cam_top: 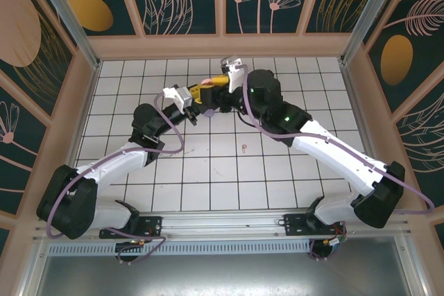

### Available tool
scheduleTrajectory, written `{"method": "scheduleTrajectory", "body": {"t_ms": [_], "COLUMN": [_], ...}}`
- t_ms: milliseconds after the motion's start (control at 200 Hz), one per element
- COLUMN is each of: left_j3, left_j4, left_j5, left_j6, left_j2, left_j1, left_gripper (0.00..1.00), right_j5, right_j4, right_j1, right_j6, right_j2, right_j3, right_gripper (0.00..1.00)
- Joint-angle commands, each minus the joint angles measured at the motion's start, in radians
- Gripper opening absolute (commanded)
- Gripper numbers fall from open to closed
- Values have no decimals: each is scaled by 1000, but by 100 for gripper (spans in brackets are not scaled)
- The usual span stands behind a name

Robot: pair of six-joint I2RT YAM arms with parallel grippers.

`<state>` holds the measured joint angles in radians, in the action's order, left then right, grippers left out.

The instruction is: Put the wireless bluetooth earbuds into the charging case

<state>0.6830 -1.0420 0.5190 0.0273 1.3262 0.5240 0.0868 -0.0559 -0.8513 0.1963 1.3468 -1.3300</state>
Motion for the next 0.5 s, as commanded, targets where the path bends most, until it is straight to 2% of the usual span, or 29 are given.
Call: {"method": "scheduleTrajectory", "body": {"t_ms": [0,150,245,375,495], "left_j3": [21,3,-9,-35,-50], "left_j4": [-73,-97,-104,-138,-148], "left_j5": [14,-15,-44,-88,-94], "left_j6": [-6,-2,-1,1,-3], "left_j2": [-27,-29,-31,-43,-54], "left_j1": [11,11,11,11,10], "left_gripper": [0,0,0,0,0], "right_j5": [-56,-65,-42,-15,-43], "right_j4": [-33,-93,-177,-308,-407], "right_j1": [20,71,144,248,273], "right_j6": [46,134,199,267,305], "right_j2": [-58,-134,-168,-174,-136], "right_j3": [-63,-74,-62,-3,73], "right_gripper": [64,67,68,68,66]}}
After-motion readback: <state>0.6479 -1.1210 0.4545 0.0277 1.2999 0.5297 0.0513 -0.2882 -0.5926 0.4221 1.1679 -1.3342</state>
